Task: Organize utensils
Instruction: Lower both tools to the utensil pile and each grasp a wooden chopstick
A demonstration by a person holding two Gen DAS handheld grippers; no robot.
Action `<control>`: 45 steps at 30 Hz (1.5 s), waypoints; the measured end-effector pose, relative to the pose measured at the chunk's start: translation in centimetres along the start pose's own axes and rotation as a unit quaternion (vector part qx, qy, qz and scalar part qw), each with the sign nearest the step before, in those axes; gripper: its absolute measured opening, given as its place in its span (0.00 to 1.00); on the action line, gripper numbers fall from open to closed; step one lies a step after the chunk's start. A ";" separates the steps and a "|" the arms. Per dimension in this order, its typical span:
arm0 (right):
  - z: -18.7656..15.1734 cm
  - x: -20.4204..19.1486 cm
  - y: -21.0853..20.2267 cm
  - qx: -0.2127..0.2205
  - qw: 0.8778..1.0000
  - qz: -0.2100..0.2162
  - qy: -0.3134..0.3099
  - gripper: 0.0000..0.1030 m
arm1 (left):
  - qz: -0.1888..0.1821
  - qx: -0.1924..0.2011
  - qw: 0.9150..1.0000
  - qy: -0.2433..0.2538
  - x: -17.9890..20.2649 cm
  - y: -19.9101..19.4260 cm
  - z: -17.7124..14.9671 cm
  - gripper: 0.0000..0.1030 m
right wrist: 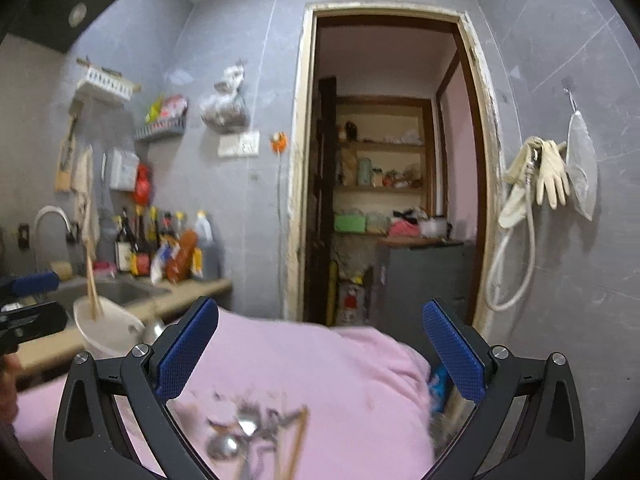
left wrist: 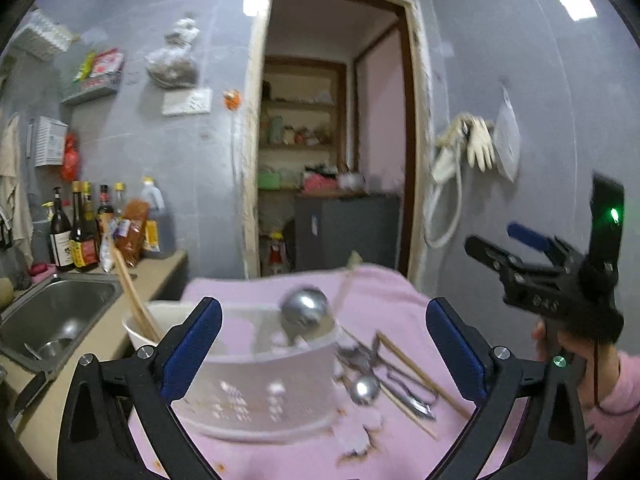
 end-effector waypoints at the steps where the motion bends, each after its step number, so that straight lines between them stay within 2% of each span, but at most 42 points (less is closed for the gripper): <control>1: -0.4 0.3 0.1 -0.008 1.000 0.000 -0.001 1.00 | -0.004 -0.015 1.000 0.006 0.6 0.5 -0.7 0.97; 4: -2.4 1.2 0.5 -0.040 0.999 0.004 -0.002 1.00 | -0.009 -0.063 0.998 0.015 2.1 2.1 -2.9 0.97; 8: -5.3 2.2 1.7 -0.096 0.995 0.020 0.007 1.00 | -0.029 -0.133 0.991 0.014 3.7 4.6 -5.7 0.97; 10: -6.3 2.3 2.2 -0.117 0.993 0.029 0.008 0.94 | -0.037 -0.165 0.986 0.007 4.4 5.4 -7.4 0.95; 12: -7.7 2.3 3.1 -0.148 0.988 0.037 0.005 0.83 | -0.045 -0.192 0.980 -0.004 4.7 6.4 -8.5 0.91; 16: -10.1 2.0 5.0 -0.210 0.976 0.053 0.005 0.75 | -0.059 -0.249 0.966 -0.038 5.3 8.3 -10.1 0.68; 20: -12.1 1.5 6.8 -0.269 0.960 0.079 0.010 0.57 | -0.066 -0.291 0.953 -0.057 6.1 10.2 -11.4 0.51; 23: -13.3 1.0 7.8 -0.306 0.946 0.104 0.017 0.47 | -0.065 -0.309 0.947 -0.062 6.3 11.4 -12.1 0.38; 25: -14.1 0.6 8.5 -0.332 0.935 0.118 0.024 0.45 | -0.067 -0.321 0.942 -0.069 6.5 11.9 -12.5 0.32; 29: -15.2 0.1 9.3 -0.365 0.919 0.143 0.042 0.38 | -0.073 -0.330 0.937 -0.089 6.7 13.2 -12.7 0.29; 33: -15.5 -0.4 10.1 -0.382 0.910 0.154 0.048 0.37 | -0.073 -0.338 0.933 -0.095 6.8 14.2 -12.9 0.24; 38: -15.5 -0.7 11.1 -0.393 0.906 0.154 0.041 0.36 | -0.062 -0.343 0.932 -0.097 6.7 15.1 -12.9 0.17; 45: -16.1 -1.4 12.1 -0.411 0.900 0.143 0.008 0.36 | -0.051 -0.350 0.930 -0.100 6.4 15.3 -12.8 0.17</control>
Point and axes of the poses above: each gripper's, at about its wrist camera, not at the fingertips, and y roughly the way its jaws point, x to its right, z to its top, the point moved 10 cm from there along y, roughly the way its jaws point, and after that the axes turned 5 degrees about -x, right-handed, at the moved point
